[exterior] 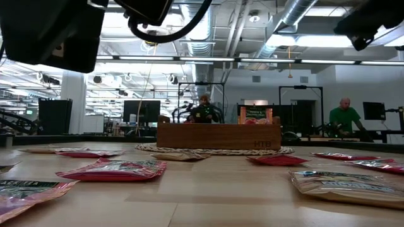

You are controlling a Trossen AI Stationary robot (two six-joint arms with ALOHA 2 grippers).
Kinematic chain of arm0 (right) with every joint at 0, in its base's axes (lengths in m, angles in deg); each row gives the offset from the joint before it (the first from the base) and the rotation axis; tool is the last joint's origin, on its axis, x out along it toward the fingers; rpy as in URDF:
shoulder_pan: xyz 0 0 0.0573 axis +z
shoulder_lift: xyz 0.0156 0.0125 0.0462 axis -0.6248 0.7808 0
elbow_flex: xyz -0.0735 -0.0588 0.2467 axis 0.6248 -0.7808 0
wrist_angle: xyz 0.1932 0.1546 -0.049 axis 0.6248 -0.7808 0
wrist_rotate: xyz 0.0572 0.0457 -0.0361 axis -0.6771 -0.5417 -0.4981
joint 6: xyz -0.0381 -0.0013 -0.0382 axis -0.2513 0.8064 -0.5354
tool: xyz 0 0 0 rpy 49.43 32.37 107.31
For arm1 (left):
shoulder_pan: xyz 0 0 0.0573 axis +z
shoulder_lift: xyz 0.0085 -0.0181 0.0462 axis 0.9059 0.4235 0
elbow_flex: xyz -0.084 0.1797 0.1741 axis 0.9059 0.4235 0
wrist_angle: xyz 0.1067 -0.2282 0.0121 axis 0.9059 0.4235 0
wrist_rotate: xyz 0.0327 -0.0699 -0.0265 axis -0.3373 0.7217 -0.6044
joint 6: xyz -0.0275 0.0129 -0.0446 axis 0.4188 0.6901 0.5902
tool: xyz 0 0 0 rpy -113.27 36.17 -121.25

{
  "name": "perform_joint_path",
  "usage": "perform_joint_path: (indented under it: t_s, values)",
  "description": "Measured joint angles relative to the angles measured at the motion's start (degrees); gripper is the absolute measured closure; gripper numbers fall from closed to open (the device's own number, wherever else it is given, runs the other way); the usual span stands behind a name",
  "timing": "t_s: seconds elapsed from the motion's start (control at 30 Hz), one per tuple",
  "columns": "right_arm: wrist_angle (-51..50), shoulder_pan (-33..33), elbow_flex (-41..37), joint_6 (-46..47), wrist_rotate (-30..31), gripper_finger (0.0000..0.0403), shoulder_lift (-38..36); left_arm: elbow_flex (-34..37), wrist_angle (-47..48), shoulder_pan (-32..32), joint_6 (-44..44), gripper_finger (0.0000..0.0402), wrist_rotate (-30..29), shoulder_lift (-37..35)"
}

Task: Pick & Place Tea
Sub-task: Put the orange tea bag into the right section of the wooden organizer

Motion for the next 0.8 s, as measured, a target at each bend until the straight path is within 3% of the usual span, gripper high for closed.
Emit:
perform_joint_path:
  t_s: [0.27, 0.5, 0.8]
  values:
    - [1.5, -4.0, 0.0, -2.8, -5.5, 0.0347, 0.0, 0.0, 5.3, -0.1, -1.1, 0.0346, -3.5, 0.2]
    - [5.3, -5.4, -0.4, -8.0, -14.5, 0.0347, 0.0, 0.0, 5.7, -0.1, -3.5, 0.0341, -4.4, 0.2]
    - [20.4, -8.5, -12.0, -4.7, -19.6, 0.0347, -2.2, 0.0, 5.7, -0.1, -3.4, 0.0316, -4.4, 0.2]
